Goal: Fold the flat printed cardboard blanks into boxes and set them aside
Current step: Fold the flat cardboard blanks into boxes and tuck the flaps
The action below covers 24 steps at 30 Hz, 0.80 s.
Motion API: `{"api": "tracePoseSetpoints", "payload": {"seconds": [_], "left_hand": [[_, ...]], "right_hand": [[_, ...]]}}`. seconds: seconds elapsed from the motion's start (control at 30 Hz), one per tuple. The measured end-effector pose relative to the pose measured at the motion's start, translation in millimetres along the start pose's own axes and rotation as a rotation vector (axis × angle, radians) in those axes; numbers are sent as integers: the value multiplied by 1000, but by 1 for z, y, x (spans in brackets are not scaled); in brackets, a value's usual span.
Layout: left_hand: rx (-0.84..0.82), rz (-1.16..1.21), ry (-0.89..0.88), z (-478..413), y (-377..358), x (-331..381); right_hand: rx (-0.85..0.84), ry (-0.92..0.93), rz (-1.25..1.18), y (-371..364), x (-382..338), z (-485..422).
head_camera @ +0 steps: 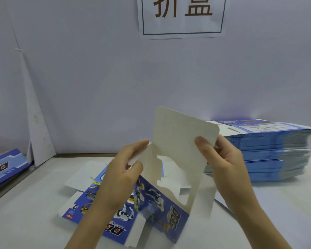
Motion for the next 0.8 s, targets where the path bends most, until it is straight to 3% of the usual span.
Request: {"api": "tracePoseSetpoints", "payload": {"seconds": [0.2,0.33,0.53,0.7,0.8], "left_hand": [[-34,30,-23,1,-8,1],[-5,9,-46,1,-7,-1],[22,-54,-95,-2,-5,-3],[14,-62,-101,-2,-7,-5],[25,-125,-132,-1,-9,-3]], "right_hand": [[151,-446,-171,20,64,-1],[-31,-790,-320,-3,96,17],[-69,-709,-310,2,87,4],[-132,-923,-433,-9,94,19],[-103,-863,-382,-6,93,15]]}}
Point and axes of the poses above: each hand's wrist, its own z-axis away from the middle knuckle, its own y-axis out of the back of the hand, x = y × z, the point moved 8 cm from there along -z, towards the middle knuckle, and after that the axes turned 2 degrees about x, right-handed, at the moved point
